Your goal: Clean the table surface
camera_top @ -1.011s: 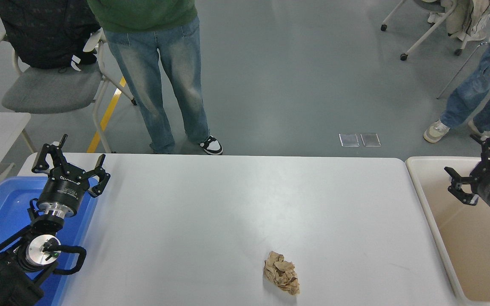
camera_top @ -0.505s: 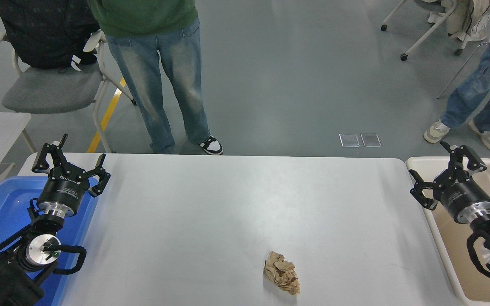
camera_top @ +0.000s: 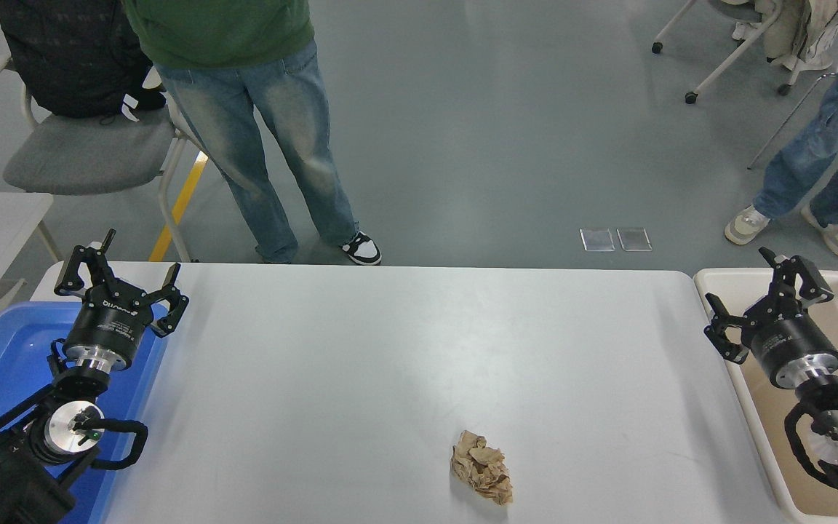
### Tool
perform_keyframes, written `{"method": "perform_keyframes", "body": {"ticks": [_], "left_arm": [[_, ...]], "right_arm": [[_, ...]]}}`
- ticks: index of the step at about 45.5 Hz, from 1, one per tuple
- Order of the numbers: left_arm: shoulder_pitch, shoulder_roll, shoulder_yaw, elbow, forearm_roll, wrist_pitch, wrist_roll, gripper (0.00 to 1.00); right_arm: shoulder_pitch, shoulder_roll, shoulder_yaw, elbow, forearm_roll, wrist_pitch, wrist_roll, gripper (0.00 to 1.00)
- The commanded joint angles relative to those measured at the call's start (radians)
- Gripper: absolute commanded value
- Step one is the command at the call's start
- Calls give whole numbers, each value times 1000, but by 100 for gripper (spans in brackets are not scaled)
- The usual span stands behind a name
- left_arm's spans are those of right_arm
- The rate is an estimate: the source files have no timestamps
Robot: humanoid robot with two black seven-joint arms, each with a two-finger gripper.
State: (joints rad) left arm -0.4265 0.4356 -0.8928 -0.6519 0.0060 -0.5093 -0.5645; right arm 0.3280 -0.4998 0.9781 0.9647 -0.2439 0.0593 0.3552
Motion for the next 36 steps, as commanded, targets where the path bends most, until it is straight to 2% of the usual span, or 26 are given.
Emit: {"method": "perform_keyframes", "body": {"ticks": [1, 9, 20, 36], "left_arm": [[0, 0, 0, 0, 0, -1, 0, 99], [0, 0, -2, 0, 0, -1, 0, 99], [0, 0, -2, 0, 0, -1, 0, 99], [0, 0, 0, 0, 0, 0, 0, 99]], "right_arm": [[-10, 4, -12, 68, -40, -62, 2, 99], [-12, -17, -15, 63, -100, -61, -4, 99], [48, -157, -199, 80, -106, -55, -12, 99], [49, -128, -125, 31, -84, -67, -1, 99]]}}
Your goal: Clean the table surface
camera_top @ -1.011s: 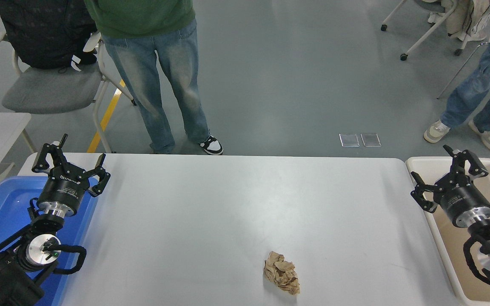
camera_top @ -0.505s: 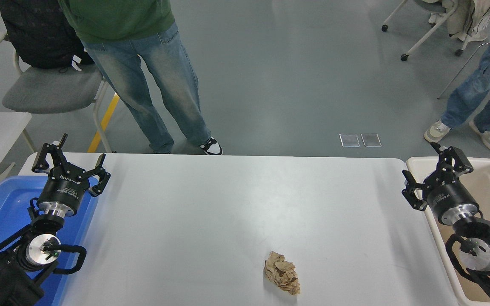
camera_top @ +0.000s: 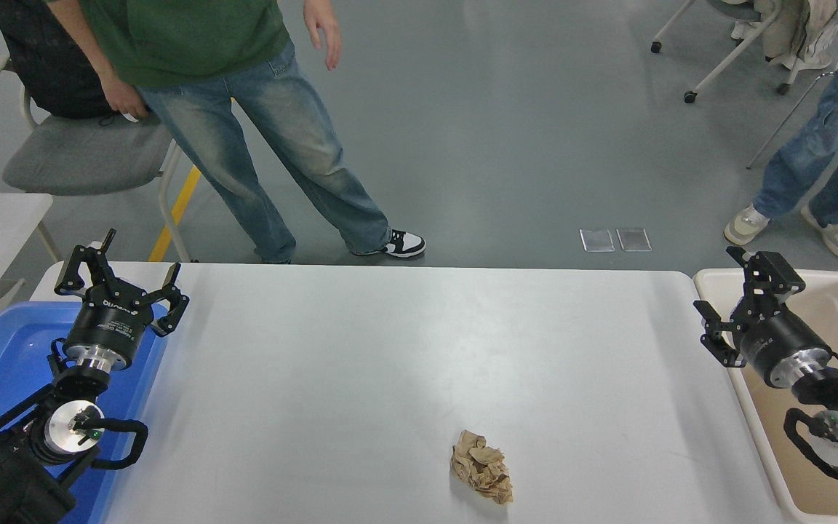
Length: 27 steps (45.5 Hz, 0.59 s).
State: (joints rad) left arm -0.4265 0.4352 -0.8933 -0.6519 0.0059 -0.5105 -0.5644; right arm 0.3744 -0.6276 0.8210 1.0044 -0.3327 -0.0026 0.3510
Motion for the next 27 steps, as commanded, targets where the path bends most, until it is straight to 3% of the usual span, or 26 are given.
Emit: {"method": "perform_keyframes", "body": {"ticks": [1, 15, 27], "left_arm": [[0, 0, -1, 0, 0, 1, 0, 99], [0, 0, -1, 0, -1, 0, 0, 99], [0, -1, -1, 0, 0, 0, 0, 99]], "right_arm": [[1, -1, 33, -6, 4, -5, 2, 99], [31, -244, -160, 313, -28, 9, -40, 99], [150, -368, -385, 453, -279, 13, -118, 99]]}}
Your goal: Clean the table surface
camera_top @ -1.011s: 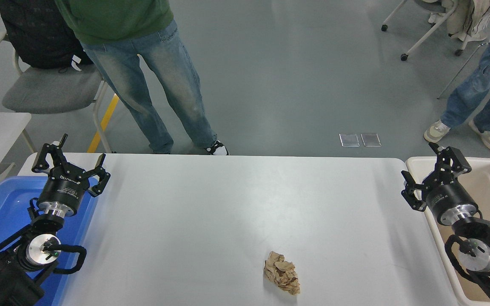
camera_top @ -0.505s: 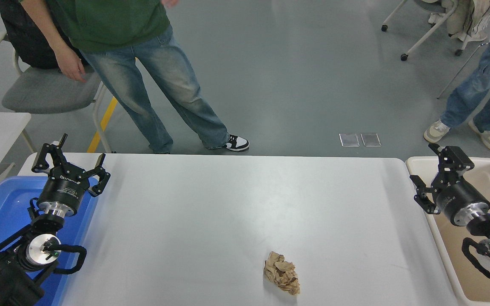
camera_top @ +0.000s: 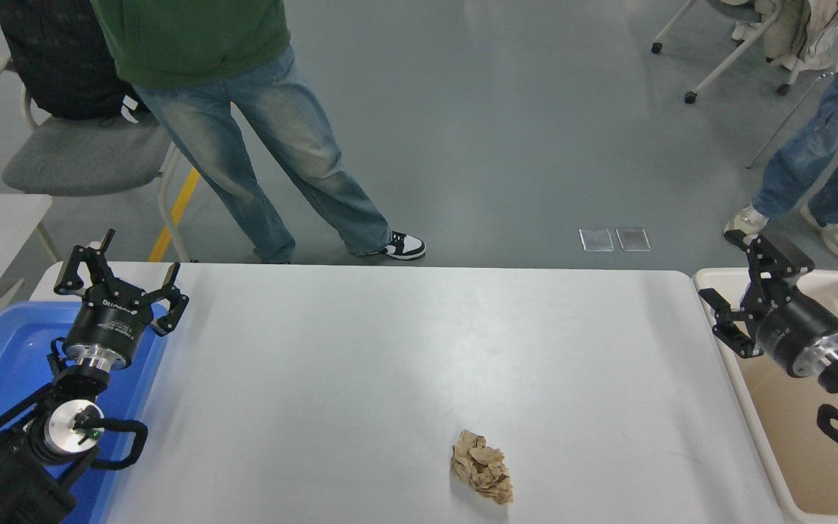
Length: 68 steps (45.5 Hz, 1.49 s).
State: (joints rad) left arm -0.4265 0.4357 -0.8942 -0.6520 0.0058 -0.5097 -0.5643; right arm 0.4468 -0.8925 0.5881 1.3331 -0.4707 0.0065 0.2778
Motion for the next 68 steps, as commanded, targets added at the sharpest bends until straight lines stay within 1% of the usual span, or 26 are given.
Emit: {"method": "perform_keyframes", "body": {"ticks": [1, 5, 11, 12, 17, 21, 31, 39, 45, 49, 56, 68], "left_arm": [[0, -2, 0, 0, 0, 0, 1, 99], [0, 0, 0, 0, 0, 0, 0, 99], [0, -2, 1, 0, 0, 0, 1, 99], [0, 0, 1, 0, -1, 0, 1, 99], [0, 0, 1, 0, 0, -1, 1, 99], [0, 0, 1, 0, 0, 0, 1, 99], [0, 0, 1, 0, 0, 0, 1, 99], [0, -2, 1, 0, 0, 0, 0, 99], [0, 0, 1, 0, 0, 0, 1, 99], [0, 0, 1, 0, 0, -1, 0, 99], [0, 0, 1, 0, -1, -1, 1, 99], [2, 0, 1, 0, 0, 0, 0, 99]], "right_arm": [[82, -109, -159, 133, -144, 4, -45, 99], [104, -120, -192, 156, -187, 4, -46, 99], [156, -128, -272, 192, -367, 6, -49, 99], [182, -129, -298, 193, -419, 12, -52, 99], [248, -137, -352, 235, -508, 90, -75, 99], [283, -143, -360, 293, -600, 116, -78, 99], [305, -63, -356, 311, -825, 122, -78, 99], [303, -19, -360, 336, -913, 119, -77, 99], [303, 61, -361, 339, -1117, 99, -75, 99], [293, 96, -363, 319, -1238, 52, -75, 99], [283, 165, -364, 307, -1281, 17, -77, 99], [286, 277, -364, 235, -1283, 13, -74, 99]]}}
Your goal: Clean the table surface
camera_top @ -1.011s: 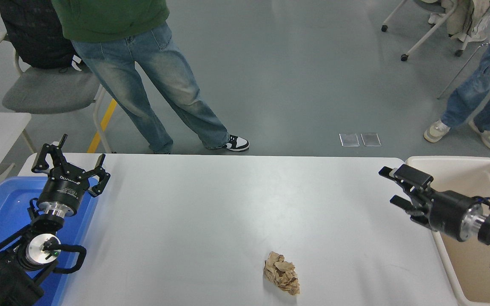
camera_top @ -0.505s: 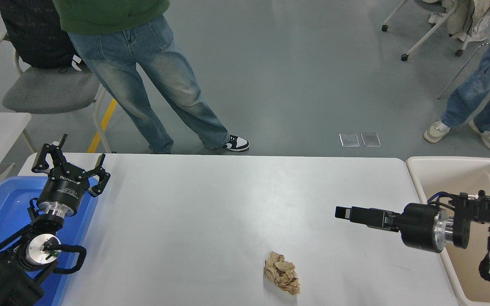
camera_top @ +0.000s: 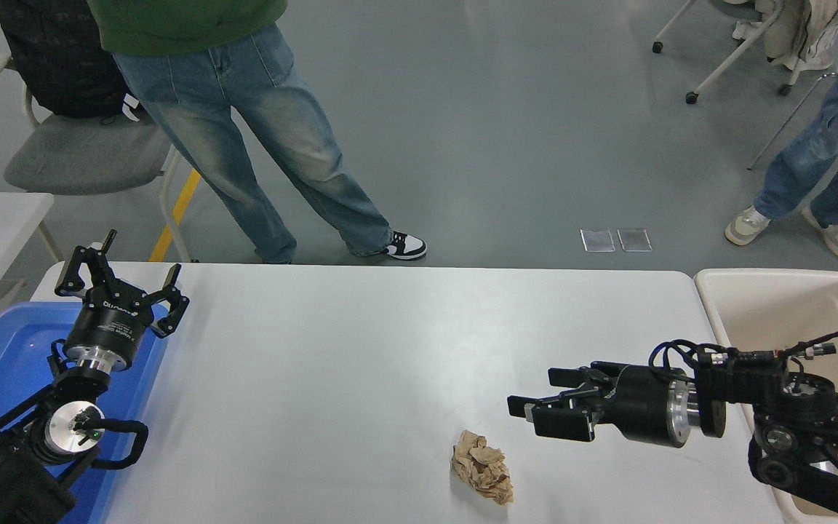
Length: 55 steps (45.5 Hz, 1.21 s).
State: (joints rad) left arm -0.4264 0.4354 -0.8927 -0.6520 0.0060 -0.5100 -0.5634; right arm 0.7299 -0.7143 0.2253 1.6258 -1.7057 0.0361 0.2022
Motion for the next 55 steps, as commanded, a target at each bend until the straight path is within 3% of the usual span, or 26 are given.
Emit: {"method": "perform_keyframes", "body": {"ticks": [1, 9, 30, 37, 47, 55], "left_arm": [[2, 0, 0, 0, 0, 1, -1, 99], [2, 0, 0, 0, 0, 1, -1, 99], [2, 0, 0, 0, 0, 1, -1, 99], [2, 0, 0, 0, 0, 1, -1, 99], [2, 0, 0, 0, 0, 1, -1, 99], [2, 0, 0, 0, 0, 1, -1, 99]], "right_arm": [[5, 104, -1, -61, -48, -16, 2, 99], [-1, 208, -3, -101, -38, -15, 0, 99], [-24, 332, -73, -244, -55, -30, 5, 99], [-61, 355, -86, -319, -127, -139, 6, 99], [-67, 384, -224, -474, -152, -409, 6, 99], [-92, 391, -268, -486, -147, -472, 19, 99]]}}
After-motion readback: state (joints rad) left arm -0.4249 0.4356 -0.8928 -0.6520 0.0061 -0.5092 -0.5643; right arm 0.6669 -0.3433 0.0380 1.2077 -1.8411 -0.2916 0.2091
